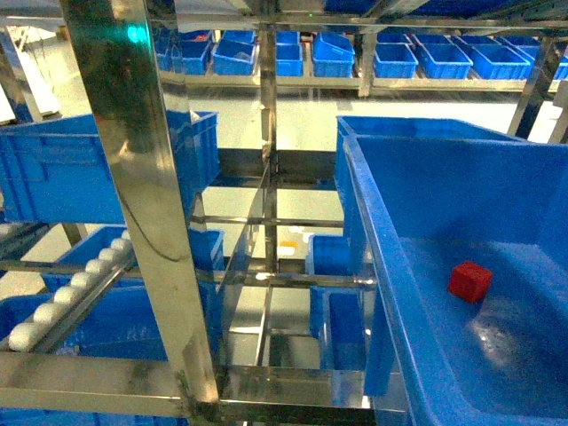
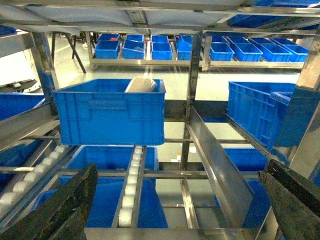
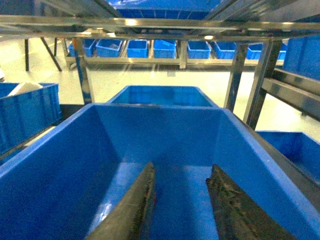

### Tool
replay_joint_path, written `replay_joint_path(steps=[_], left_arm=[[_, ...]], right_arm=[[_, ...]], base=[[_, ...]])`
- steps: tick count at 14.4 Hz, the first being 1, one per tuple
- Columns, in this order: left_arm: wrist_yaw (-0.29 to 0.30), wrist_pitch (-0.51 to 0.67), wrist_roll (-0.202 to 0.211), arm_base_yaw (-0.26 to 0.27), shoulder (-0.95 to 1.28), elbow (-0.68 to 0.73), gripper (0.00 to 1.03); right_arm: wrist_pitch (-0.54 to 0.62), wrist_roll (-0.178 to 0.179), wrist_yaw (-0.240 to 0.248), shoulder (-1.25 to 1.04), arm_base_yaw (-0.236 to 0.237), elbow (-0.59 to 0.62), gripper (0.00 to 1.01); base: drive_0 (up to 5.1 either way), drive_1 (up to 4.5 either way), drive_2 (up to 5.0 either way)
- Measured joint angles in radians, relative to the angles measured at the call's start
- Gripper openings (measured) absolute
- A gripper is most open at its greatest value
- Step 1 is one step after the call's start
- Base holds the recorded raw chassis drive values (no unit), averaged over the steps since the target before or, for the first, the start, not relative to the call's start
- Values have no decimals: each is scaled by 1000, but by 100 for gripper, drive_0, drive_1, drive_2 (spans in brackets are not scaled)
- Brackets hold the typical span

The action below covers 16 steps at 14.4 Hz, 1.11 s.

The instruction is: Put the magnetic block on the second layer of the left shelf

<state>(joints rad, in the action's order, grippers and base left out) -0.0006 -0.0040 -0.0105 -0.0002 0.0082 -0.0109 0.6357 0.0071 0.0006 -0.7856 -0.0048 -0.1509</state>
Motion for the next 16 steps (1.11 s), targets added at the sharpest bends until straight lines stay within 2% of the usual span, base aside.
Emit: replay_joint_path(steps=[1,2,3,5,9,10,16], left_arm=[[-1,0,0,0,0,0,98],[-1,0,0,0,0,0,98],[0,0,0,0,0,0,98],[0,0,0,0,0,0,98],[0,0,0,0,0,0,98],[0,0,0,0,0,0,98],[0,0,0,0,0,0,98]], right_arm=[[-26,0,-1,42,5,34,16],[-39,0,-1,76,5,47,5],[-48,-4,-1,92,5,51,1],[-60,-3,0,114,5,58,2],[-161,-3,0,259,5,105,2],[-132,-3,0,279,5,126,2],[-315,-4,-1,464,5,138,2]], base=[[0,0,0],[0,0,0],[0,0,0],[0,0,0],[0,0,0],[0,0,0],[0,0,0]])
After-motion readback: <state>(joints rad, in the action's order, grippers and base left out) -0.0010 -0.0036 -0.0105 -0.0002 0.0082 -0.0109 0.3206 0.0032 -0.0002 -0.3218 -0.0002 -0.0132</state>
